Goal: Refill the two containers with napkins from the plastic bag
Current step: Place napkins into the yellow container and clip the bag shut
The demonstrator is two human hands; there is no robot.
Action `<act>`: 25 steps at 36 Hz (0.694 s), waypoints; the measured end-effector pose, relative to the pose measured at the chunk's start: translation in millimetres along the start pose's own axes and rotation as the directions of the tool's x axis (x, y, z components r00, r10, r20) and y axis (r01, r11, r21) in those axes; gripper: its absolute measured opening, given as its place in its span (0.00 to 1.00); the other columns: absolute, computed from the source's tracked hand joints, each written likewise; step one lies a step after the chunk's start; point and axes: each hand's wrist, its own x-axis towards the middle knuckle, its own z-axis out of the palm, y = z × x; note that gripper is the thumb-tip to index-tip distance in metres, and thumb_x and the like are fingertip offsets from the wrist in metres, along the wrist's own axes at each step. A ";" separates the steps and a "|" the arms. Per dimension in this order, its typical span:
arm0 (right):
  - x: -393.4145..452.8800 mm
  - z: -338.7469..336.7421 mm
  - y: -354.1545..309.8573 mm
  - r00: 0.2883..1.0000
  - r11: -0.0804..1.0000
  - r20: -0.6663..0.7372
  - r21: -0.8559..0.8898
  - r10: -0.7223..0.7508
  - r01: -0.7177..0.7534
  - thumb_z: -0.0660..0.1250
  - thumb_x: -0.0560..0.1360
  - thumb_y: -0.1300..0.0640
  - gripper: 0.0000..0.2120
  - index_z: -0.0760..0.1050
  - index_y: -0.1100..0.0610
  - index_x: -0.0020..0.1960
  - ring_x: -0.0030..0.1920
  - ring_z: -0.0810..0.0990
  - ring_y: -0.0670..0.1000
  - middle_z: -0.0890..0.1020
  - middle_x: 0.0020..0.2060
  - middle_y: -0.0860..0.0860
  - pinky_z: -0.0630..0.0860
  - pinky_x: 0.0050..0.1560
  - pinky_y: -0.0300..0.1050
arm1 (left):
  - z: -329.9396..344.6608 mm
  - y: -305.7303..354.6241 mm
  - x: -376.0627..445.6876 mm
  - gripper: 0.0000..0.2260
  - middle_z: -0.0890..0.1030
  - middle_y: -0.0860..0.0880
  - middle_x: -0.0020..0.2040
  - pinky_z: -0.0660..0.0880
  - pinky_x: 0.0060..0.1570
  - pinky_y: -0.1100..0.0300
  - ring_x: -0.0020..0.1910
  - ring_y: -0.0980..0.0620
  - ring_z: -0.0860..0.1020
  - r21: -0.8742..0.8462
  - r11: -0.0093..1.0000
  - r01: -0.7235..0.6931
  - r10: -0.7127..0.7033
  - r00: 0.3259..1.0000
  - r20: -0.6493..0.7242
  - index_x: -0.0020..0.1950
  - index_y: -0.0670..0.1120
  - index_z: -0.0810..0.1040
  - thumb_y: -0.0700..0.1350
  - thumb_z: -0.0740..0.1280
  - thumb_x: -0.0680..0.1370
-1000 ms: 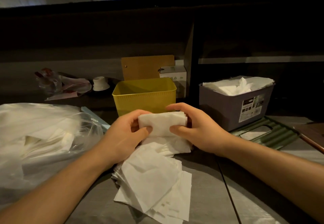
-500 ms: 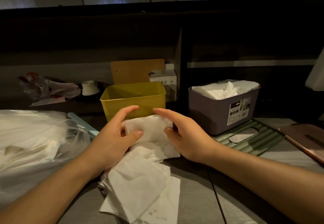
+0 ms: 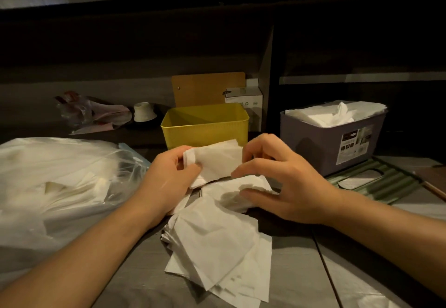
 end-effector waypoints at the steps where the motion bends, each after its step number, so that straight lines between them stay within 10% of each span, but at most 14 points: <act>1: -0.5 0.6 2.1 0.998 1.000 0.055 -0.012 -0.027 0.028 0.72 0.76 0.50 0.13 0.82 0.54 0.59 0.56 0.74 0.48 0.75 0.56 0.48 0.77 0.52 0.43 | 0.2 0.2 -0.2 0.12 0.86 0.57 0.47 0.81 0.46 0.57 0.47 0.55 0.84 -0.001 1.000 0.007 -0.007 1.000 -0.001 0.52 0.59 0.81 0.40 0.68 0.80; 8: -0.2 5.4 8.7 0.936 0.985 0.310 -0.019 0.169 -0.171 0.69 0.76 0.43 0.20 0.78 0.48 0.67 0.63 0.73 0.40 0.78 0.62 0.42 0.73 0.63 0.38 | 0.2 2.9 -1.7 0.11 0.86 0.59 0.47 0.81 0.49 0.55 0.47 0.58 0.84 -0.004 1.000 0.008 -0.008 0.999 0.045 0.54 0.59 0.81 0.41 0.67 0.81; 18: -0.7 8.0 10.5 0.905 0.904 0.140 0.097 0.402 -0.416 0.67 0.80 0.58 0.10 0.82 0.52 0.59 0.49 0.83 0.46 0.85 0.49 0.46 0.79 0.51 0.43 | 3.6 6.0 -4.0 0.09 0.85 0.58 0.51 0.80 0.56 0.51 0.52 0.57 0.83 -0.038 0.999 -0.021 0.026 0.990 0.136 0.56 0.56 0.83 0.44 0.65 0.83; 25: 8.3 15.1 14.1 0.842 0.823 0.002 0.210 0.539 -0.528 0.65 0.81 0.58 0.10 0.83 0.51 0.58 0.53 0.77 0.32 0.81 0.48 0.36 0.73 0.52 0.25 | 5.4 9.4 -5.3 0.17 0.84 0.58 0.53 0.80 0.56 0.56 0.56 0.56 0.81 -0.173 0.985 -0.014 0.057 0.968 0.244 0.58 0.57 0.81 0.61 0.65 0.73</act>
